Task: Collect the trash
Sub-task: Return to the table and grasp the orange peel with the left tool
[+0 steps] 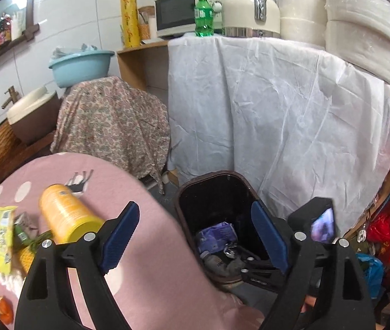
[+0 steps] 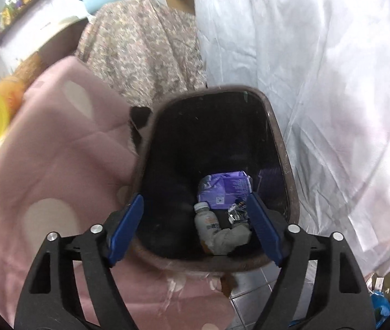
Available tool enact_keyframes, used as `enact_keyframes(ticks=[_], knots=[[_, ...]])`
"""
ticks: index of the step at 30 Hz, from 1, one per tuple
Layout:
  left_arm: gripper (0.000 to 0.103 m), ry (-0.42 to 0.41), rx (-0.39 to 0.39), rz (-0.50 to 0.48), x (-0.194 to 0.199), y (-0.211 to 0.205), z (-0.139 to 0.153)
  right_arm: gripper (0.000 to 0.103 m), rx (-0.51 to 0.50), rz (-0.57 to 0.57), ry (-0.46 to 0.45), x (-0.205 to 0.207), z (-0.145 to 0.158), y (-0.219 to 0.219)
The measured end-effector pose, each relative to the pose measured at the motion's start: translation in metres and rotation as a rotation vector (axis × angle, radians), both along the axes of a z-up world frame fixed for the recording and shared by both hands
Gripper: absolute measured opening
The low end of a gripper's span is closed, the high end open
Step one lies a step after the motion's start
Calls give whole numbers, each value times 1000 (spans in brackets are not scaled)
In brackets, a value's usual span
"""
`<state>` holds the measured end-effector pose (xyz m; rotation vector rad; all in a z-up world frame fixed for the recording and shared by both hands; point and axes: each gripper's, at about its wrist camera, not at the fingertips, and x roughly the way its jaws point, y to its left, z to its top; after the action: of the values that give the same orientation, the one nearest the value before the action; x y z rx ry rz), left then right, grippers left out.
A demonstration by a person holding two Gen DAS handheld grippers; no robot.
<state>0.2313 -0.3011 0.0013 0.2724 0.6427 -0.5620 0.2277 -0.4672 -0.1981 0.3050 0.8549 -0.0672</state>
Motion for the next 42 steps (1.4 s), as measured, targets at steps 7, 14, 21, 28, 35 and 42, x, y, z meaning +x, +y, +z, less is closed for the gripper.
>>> enact_keyframes(ticks=[7, 14, 21, 28, 35, 42], knots=[[88, -49, -37, 39, -26, 54, 7, 93, -74, 28, -130, -45, 49, 38], [90, -68, -47, 141, -44, 132, 9, 95, -175, 66, -250, -78, 95, 87], [91, -82, -23, 332, -58, 231, 0, 95, -134, 123, -338, -102, 127, 127], [91, -16, 64, 518, -45, 315, -26, 95, -148, 209, -324, -115, 132, 176], [91, 39, 165, 536, -10, 350, -47, 95, -122, 293, -309, -121, 130, 212], [73, 86, 203, 494, 15, 344, -56, 95, -144, 283, -302, -126, 132, 219]])
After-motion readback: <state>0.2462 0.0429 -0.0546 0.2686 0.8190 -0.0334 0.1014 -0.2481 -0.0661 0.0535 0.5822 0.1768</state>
